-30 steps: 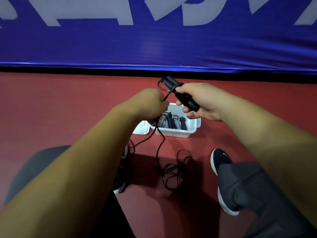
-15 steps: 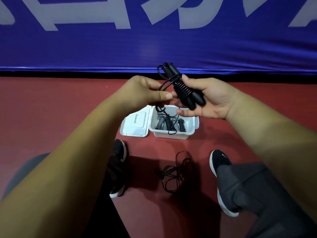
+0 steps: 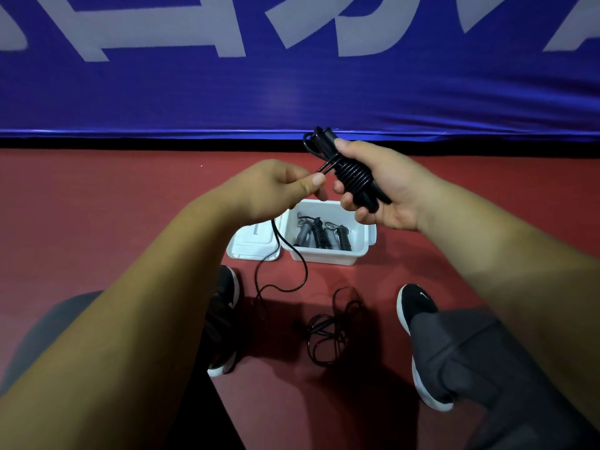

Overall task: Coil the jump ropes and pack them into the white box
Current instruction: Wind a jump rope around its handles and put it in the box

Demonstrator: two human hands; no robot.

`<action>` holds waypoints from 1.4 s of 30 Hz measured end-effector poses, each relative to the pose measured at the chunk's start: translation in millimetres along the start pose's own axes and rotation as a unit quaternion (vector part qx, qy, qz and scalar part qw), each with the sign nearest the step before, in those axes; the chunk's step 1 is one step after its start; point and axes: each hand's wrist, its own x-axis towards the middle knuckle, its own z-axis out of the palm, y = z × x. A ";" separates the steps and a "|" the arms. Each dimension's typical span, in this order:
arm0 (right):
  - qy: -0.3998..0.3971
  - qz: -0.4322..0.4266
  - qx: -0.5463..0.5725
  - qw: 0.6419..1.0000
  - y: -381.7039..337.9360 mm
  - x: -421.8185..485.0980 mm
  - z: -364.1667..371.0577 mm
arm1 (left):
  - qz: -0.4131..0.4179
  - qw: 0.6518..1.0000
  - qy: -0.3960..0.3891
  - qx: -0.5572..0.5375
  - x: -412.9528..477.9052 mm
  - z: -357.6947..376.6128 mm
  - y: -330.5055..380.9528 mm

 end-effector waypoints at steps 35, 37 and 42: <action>-0.192 0.082 0.071 0.975 26.7 3.9 8.6 | 0.060 0.981 0.133 -0.130 -3.1 2.4 6.8; -0.176 0.061 0.052 0.981 26.3 8.1 9.2 | 0.043 0.980 0.141 -0.134 -2.2 2.1 8.1; -0.125 0.010 -0.023 0.992 24.8 11.1 11.7 | 0.020 0.979 0.149 -0.141 1.8 4.9 4.9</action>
